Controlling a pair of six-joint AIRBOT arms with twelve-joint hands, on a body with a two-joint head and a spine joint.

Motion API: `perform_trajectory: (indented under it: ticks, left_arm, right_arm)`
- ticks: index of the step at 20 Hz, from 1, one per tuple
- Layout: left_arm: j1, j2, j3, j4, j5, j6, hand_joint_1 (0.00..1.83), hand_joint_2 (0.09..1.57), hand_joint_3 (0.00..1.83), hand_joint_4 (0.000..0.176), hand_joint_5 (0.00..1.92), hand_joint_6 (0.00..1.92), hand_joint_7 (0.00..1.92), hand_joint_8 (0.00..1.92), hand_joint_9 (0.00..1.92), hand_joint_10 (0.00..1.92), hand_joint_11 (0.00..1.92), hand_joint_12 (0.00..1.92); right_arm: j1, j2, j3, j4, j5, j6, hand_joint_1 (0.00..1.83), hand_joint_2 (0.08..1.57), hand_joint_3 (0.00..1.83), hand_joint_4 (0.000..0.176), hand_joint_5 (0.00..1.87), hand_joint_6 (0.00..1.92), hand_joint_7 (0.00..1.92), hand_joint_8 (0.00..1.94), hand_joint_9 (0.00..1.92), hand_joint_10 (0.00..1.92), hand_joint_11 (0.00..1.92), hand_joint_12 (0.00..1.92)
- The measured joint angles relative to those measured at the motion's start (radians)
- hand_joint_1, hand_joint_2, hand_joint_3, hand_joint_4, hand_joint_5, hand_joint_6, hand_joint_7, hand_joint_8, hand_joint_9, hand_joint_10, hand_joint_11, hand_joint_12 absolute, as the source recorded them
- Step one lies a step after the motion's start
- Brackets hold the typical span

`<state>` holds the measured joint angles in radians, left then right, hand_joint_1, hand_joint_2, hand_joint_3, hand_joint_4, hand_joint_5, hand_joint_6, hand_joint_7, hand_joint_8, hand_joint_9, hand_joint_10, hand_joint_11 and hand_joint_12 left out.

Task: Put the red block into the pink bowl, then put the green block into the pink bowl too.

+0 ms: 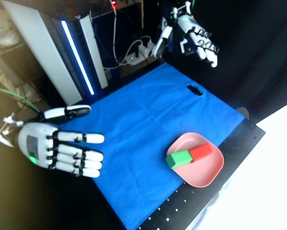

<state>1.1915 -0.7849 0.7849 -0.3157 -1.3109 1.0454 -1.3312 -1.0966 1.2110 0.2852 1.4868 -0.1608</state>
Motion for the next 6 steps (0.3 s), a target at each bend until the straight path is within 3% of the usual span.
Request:
perform_trajectory:
  ticks: [1,3,6]
  left_arm:
    - [0.000,0.002,0.000,0.002,-0.005,-0.004,0.59,0.86,0.01,0.174,0.00,0.00,0.00,0.00,0.00,0.00,0.01,0.07]
    - [0.000,0.003,0.003,0.004,-0.024,-0.014,0.55,0.85,0.00,0.176,0.00,0.00,0.00,0.00,0.01,0.00,0.00,0.15]
    - [-0.017,0.009,0.019,0.021,-0.031,-0.017,0.46,0.84,0.00,0.176,0.00,0.00,0.00,0.00,0.01,0.00,0.00,0.16]
  right_arm:
    - [0.000,0.000,0.000,-0.001,0.000,0.000,0.81,0.83,0.01,0.145,0.03,0.00,0.00,0.00,0.00,0.00,0.00,0.00]
    - [0.000,0.000,0.000,-0.002,0.003,0.000,0.78,0.80,0.00,0.159,0.04,0.00,0.00,0.00,0.00,0.00,0.00,0.00]
    - [0.000,0.000,0.000,-0.001,0.012,0.000,0.79,0.81,0.00,0.149,0.04,0.00,0.00,0.00,0.00,0.00,0.00,0.00]
